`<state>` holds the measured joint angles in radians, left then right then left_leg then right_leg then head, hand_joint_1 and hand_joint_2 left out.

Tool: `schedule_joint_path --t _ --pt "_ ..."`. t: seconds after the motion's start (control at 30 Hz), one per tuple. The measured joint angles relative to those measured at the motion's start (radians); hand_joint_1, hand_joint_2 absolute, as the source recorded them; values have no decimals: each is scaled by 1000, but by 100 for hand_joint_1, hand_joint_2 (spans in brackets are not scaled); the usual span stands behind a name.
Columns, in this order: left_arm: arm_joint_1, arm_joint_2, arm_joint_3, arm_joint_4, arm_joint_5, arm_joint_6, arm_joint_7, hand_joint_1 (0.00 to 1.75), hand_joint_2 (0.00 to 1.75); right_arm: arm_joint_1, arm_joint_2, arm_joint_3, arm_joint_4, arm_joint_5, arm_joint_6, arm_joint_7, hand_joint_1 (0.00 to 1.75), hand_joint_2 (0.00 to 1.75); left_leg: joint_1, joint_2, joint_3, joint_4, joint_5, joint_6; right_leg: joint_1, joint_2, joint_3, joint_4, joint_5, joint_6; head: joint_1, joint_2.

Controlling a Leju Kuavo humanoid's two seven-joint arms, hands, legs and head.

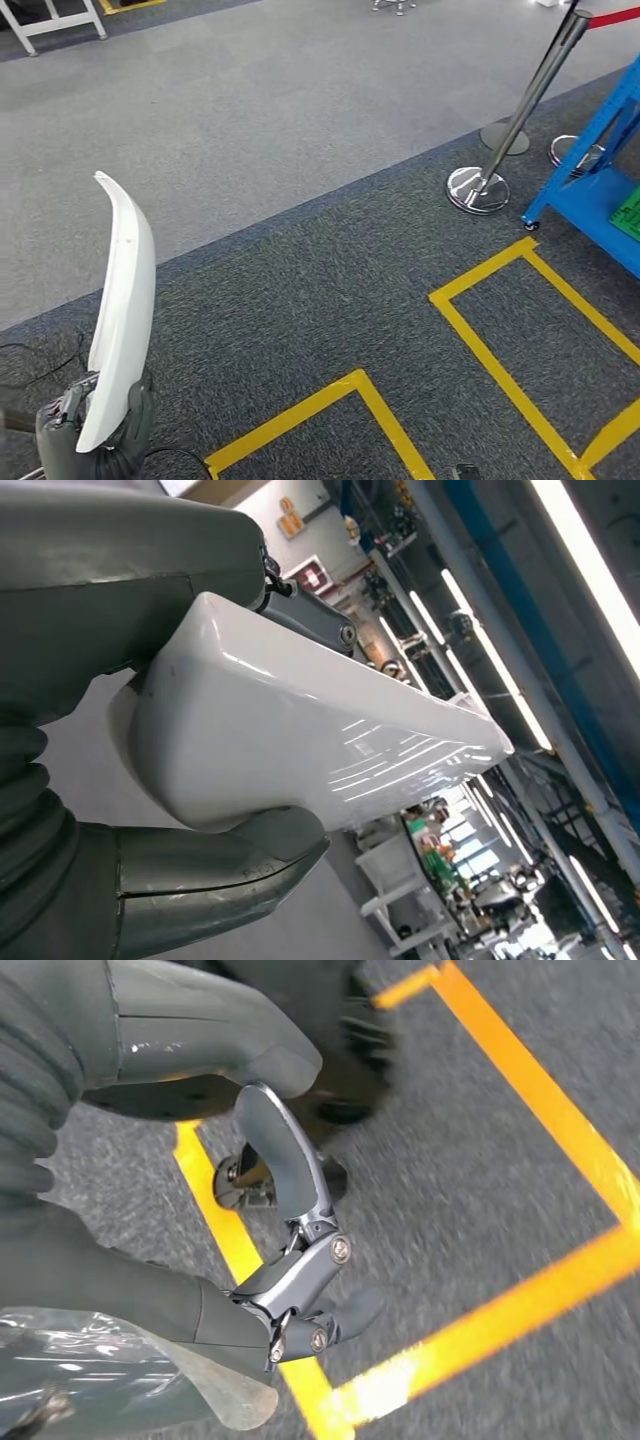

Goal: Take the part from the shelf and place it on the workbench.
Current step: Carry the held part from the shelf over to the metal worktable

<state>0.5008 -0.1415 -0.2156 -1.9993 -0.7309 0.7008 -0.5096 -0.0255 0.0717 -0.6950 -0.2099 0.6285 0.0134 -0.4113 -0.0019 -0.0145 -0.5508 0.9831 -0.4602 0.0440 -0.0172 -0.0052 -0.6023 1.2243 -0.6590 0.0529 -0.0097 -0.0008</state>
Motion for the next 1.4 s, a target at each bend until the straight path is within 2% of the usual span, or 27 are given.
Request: schedule_joint_path --t 0.03,0.07,0.13,0.2,0.27,0.33,0.4,0.47,0.53,0.57,0.6,0.63,0.7,0.77,0.83,0.9,0.97,1.03,1.07,1.1,1.13,1.2,1.27,1.3,1.33,1.37,1.4 --pt "0 2 -4 0 -9 0 5 175 175 3 0 0 0 1 0 1 0 175 -1 -12 0 1 0 0 0 2 -23 41 -6 0 0 0" --pt "0 4 -8 0 -19 0 11 175 175 5 0 0 0 2 0 1 0 175 -2 -26 0 2 0 1 0 4 -29 44 10 0 0 0" --pt "-2 7 -14 0 -35 0 22 175 175 5 0 0 0 5 0 1 0 175 -2 -54 1 7 -1 -2 -2 18 14 -65 89 -3 0 0" --pt "-5 11 -20 -1 -44 0 31 175 175 5 -1 0 0 8 0 2 0 175 -3 -79 -3 16 -4 -9 -6 64 69 -192 138 -6 0 0" --pt "-9 16 -30 -1 -49 0 41 175 175 5 -1 0 0 10 0 3 0 175 -1 -101 -14 22 -2 -20 -6 87 91 -232 137 -11 -1 0" --pt "-11 22 -37 -3 -55 0 53 175 175 4 -1 0 0 14 0 3 0 175 4 -113 -23 26 1 -32 -4 65 96 -237 141 -22 -1 0" --pt "-14 28 -41 -4 -62 0 63 175 175 3 -1 0 0 17 0 3 0 175 3 -71 -43 67 -25 -42 -5 39 101 -244 145 -35 -6 0" --pt "-19 34 -47 -4 -66 0 69 175 175 3 -2 0 0 19 -1 3 0 175 5 -15 -97 184 -86 -51 -3 9 105 -247 144 -43 -12 0" --pt "-21 41 -54 -4 -70 0 74 175 175 4 -2 0 0 20 -1 3 0 175 10 0 -153 299 -127 -58 -1 -24 106 -247 141 -44 -12 0" --pt "-21 43 -56 -4 -72 0 76 175 175 4 -2 0 0 20 -1 3 0 175 13 2 -159 312 -121 -61 -1 -40 108 -247 139 -44 -12 0" --pt "-21 46 -57 -4 -74 0 78 175 175 3 -2 0 0 20 0 3 0 175 16 6 -146 286 -98 -62 -2 -54 111 -247 137 -42 -12 0" --pt "-21 47 -57 -4 -76 0 79 175 175 2 -2 0 0 21 0 3 0 175 18 16 -115 225 -63 -63 -2 -67 115 -247 134 -39 -12 0" --pt "-23 50 -58 -5 -77 0 80 175 175 -1 -3 0 0 21 1 3 0 175 15 63 -48 95 -17 -59 2 -87 119 -246 124 -27 -13 0" --pt "-24 52 -60 -6 -79 0 80 175 175 -4 -5 0 0 21 0 3 0 175 8 88 -23 43 -14 -46 7 -106 122 -246 116 -14 -12 0" --pt "-23 54 -62 -6 -80 0 81 175 175 -8 -6 0 0 22 0 3 0 175 7 67 -27 40 -13 -31 7 -120 132 -251 111 -3 -10 0" --pt "-24 55 -64 -8 -83 0 81 175 175 -11 -6 0 0 22 1 3 0 175 8 45 -27 36 -10 -18 3 -79 124 -221 86 5 -5 0" --pt "-27 55 -68 -9 -87 0 81 175 175 -10 -6 0 0 23 1 3 0 175 7 24 -27 35 -8 -8 4 -18 66 -104 25 4 1 0" --pt "-29 56 -72 -10 -92 0 85 175 175 -5 -6 0 1 23 2 4 0 175 -1 -3 -28 35 -9 -1 8 0 -12 35 -18 -5 3 0" --pt "-29 57 -74 -10 -95 0 88 175 175 -4 -6 0 1 24 3 4 0 175 -6 -18 -27 35 -9 2 11 3 -35 62 -11 -13 3 0" --pt "-29 58 -76 -10 -97 0 91 175 175 -3 -6 0 1 25 3 5 0 175 -10 -33 -25 35 -10 4 16 7 -39 46 18 -22 3 0" --pt "-30 58 -78 -10 -99 0 93 175 175 -3 -6 0 1 25 3 5 0 175 -13 -48 -22 35 -10 6 23 14 -24 -9 63 -34 3 0" --pt "-31 59 -81 -10 -102 0 97 175 175 -5 -10 0 1 26 3 5 0 175 -14 -73 -18 35 -12 8 38 55 27 -146 143 -58 2 0" --pt "-33 61 -83 -10 -107 0 99 175 175 -5 -14 0 2 26 3 5 0 175 -11 -95 -23 36 -10 4 45 85 60 -218 165 -72 2 0" --pt "-34 62 -84 -10 -108 0 100 175 175 -6 -16 0 2 26 3 5 0 175 -9 -107 -27 34 -7 0 44 84 67 -228 162 -75 3 0" --pt "-34 64 -84 -10 -108 0 102 175 175 -6 -17 0 2 26 3 5 0 175 -8 -119 -29 31 -4 -5 44 73 74 -241 164 -75 5 0" --pt "-34 65 -85 -10 -109 0 103 175 175 -7 -17 0 2 26 3 5 0 175 -9 -116 -30 31 -5 -10 40 61 81 -254 169 -73 6 0" --pt "-34 66 -86 -11 -109 0 104 175 175 -7 -17 0 1 26 3 5 0 175 -12 -100 -36 44 -15 -14 37 48 90 -269 174 -72 4 0"
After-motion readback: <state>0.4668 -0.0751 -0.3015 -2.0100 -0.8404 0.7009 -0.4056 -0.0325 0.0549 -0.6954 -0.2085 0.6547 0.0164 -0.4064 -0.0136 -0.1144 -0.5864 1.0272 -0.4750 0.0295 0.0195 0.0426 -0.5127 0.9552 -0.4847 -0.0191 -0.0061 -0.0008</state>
